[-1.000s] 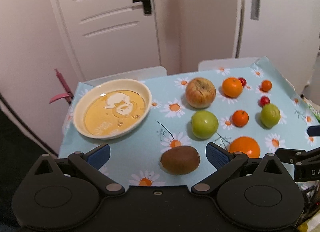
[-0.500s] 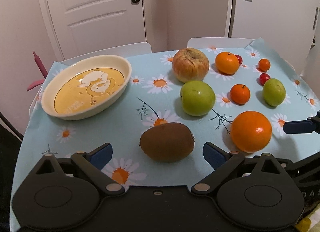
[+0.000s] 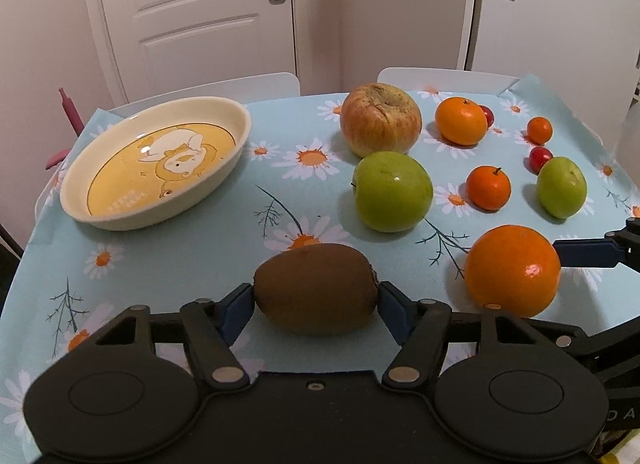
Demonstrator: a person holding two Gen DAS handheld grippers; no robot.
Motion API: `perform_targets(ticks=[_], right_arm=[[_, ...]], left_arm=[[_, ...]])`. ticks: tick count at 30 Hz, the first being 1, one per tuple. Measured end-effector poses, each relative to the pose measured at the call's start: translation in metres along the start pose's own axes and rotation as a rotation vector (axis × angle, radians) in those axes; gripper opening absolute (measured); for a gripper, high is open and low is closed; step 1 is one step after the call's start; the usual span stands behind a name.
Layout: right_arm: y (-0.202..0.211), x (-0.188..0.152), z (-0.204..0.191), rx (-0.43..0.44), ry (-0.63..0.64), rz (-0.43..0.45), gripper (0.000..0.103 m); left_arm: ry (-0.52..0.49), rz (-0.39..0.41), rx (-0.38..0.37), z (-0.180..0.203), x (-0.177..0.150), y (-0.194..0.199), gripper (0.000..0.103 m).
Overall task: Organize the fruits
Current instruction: 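Grasp the kiwi with the left tool while the right tool grasps the large orange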
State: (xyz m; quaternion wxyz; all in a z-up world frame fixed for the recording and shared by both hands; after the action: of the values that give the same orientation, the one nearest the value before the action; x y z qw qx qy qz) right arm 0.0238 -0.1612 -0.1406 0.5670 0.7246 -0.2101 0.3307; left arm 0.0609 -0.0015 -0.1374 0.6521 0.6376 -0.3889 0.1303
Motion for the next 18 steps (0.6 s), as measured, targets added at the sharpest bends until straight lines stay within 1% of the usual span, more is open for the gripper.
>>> perform_targets(ticks=[4, 7, 11, 12, 13, 14, 18], right_arm=[[-0.002, 0.003, -0.002, 0.015, 0.011, -0.001, 0.087], [-0.003, 0.003, -0.003, 0.024, 0.018, -0.002, 0.086], [-0.004, 0.005, -0.004, 0.033, 0.026, -0.001, 0.086], [-0.004, 0.006, -0.005, 0.034, 0.031, 0.002, 0.084], [-0.004, 0.007, -0.005, 0.032, 0.037, 0.003, 0.077], [-0.004, 0.008, -0.005, 0.025, 0.047, 0.006, 0.076], [-0.005, 0.012, -0.001, 0.055, 0.048, -0.005, 0.076]], left_arm=[[-0.004, -0.001, 0.009, 0.003, -0.002, 0.003, 0.069], [-0.013, -0.004, 0.025, 0.003, -0.003, 0.005, 0.069], [-0.001, -0.008, 0.034, 0.001, -0.005, 0.006, 0.068], [0.000, -0.010, 0.038, 0.000, -0.005, 0.007, 0.068], [0.001, -0.010, 0.041, 0.000, -0.006, 0.007, 0.068], [0.002, -0.012, 0.043, 0.000, -0.006, 0.008, 0.068], [0.017, -0.018, 0.051, -0.002, -0.006, 0.011, 0.068]])
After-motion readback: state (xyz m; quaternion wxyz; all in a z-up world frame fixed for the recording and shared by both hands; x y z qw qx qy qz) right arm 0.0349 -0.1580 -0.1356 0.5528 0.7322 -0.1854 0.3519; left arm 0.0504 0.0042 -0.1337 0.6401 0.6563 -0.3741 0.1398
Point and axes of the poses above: each gripper's, at about its wrist camera, not at the fingertips, and y roughly against the way its jaws point, z to its right, x to its top, the point moved 2 cm from there along -y, roughly the way its jaws point, and after that the axes turned 6 degrees about -y, right-handed, at the moved point
